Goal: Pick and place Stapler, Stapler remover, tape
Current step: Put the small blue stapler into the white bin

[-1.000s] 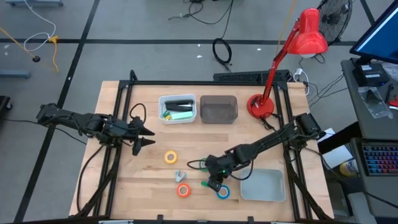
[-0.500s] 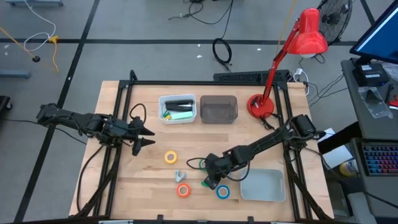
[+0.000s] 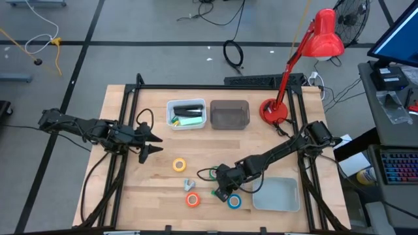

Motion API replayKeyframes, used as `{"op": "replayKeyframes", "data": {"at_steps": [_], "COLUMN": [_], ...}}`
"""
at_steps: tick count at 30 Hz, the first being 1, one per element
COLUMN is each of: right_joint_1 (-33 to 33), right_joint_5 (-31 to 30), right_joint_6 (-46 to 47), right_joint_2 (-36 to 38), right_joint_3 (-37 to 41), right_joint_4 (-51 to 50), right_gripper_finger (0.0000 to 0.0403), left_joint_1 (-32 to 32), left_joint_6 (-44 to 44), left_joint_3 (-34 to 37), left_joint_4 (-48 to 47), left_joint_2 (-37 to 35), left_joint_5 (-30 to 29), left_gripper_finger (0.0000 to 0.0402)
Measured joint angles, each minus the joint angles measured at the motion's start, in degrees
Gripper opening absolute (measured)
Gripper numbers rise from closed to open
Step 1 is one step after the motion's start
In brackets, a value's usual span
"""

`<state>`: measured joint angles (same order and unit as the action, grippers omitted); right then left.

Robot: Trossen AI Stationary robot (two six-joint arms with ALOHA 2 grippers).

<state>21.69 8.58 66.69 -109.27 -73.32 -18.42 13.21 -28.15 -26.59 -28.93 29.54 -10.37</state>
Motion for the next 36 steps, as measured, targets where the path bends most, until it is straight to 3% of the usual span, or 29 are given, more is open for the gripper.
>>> {"op": "replayKeyframes", "data": {"at_steps": [36], "right_joint_1": [2.58], "right_joint_5": [-5.56], "right_joint_6": [4.83], "right_joint_2": [0.0], "right_joint_3": [0.0], "right_joint_4": [-0.2], "right_gripper_finger": [0.0105], "left_joint_1": [0.02], "left_joint_6": [2.59], "left_joint_3": [-0.02], "left_joint_4": [3.74], "left_joint_2": [0.0], "left_joint_5": [-0.22], "left_gripper_finger": [0.0209]}}
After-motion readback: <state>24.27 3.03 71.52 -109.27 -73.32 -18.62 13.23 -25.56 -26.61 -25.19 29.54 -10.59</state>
